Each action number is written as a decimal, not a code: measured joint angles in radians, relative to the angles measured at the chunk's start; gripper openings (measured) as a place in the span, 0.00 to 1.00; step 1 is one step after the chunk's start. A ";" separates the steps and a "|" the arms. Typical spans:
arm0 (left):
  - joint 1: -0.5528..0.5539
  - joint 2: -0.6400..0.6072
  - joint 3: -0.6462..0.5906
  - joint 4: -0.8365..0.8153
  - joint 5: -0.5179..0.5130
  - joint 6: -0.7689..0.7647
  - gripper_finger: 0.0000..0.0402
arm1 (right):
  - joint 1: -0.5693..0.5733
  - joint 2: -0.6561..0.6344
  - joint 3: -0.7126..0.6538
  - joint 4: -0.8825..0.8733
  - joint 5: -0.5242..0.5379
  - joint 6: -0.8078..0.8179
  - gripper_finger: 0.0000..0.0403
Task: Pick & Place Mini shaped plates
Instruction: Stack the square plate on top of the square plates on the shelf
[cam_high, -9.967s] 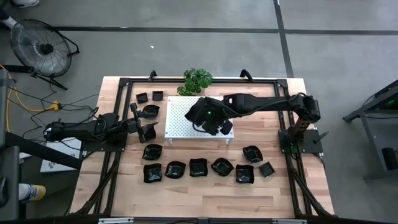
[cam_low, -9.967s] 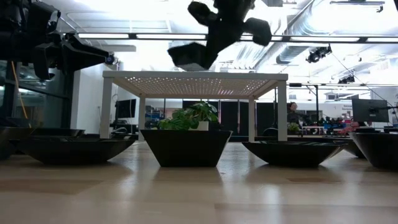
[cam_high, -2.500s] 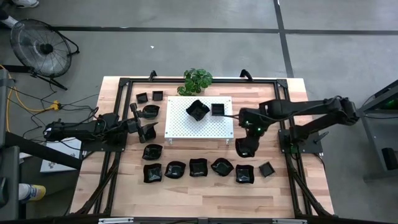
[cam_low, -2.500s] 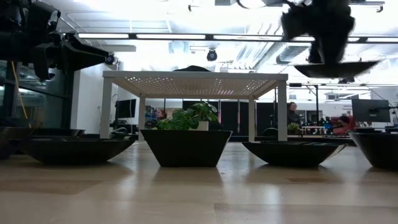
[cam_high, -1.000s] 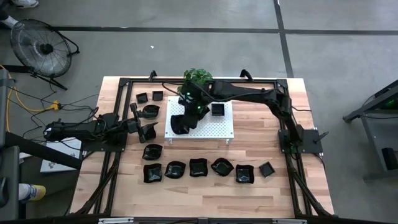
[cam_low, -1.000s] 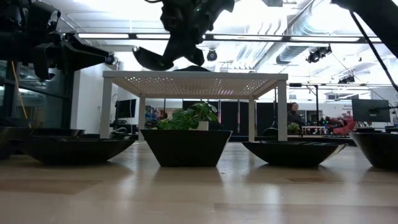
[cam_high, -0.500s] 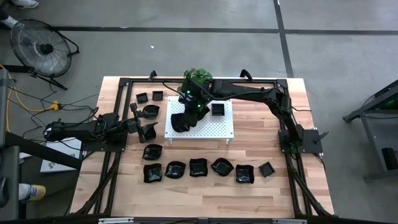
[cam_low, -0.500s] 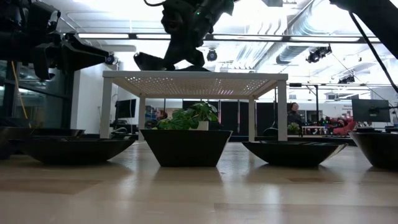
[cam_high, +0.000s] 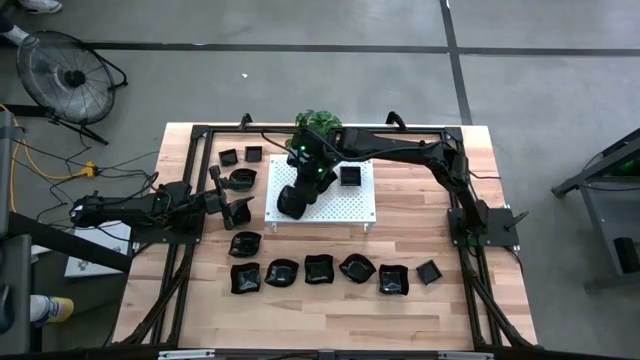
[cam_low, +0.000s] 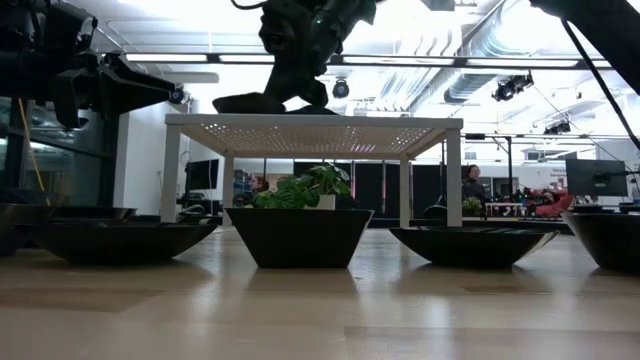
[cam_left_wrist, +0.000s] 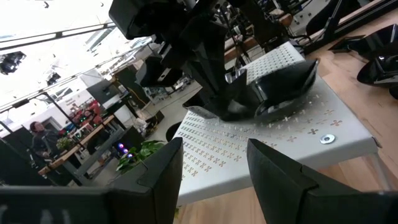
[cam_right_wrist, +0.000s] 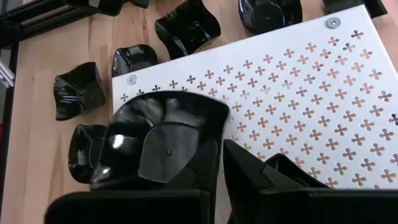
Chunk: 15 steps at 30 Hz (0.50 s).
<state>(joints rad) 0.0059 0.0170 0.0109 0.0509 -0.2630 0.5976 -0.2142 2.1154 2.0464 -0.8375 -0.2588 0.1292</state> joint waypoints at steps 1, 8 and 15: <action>0.000 0.000 0.000 0.000 0.000 0.000 0.44 | 0.000 0.000 0.000 0.000 0.000 -0.001 0.05; 0.000 0.000 0.000 0.000 0.000 0.000 0.44 | 0.023 -0.028 0.000 -0.055 0.006 -0.081 0.05; 0.000 0.000 0.000 0.000 0.002 0.000 0.44 | 0.107 -0.105 0.000 -0.310 0.199 -0.173 0.05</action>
<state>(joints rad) 0.0061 0.0170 0.0109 0.0509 -0.2608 0.5974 -0.1073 2.0105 2.0464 -1.1472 -0.0594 -0.0435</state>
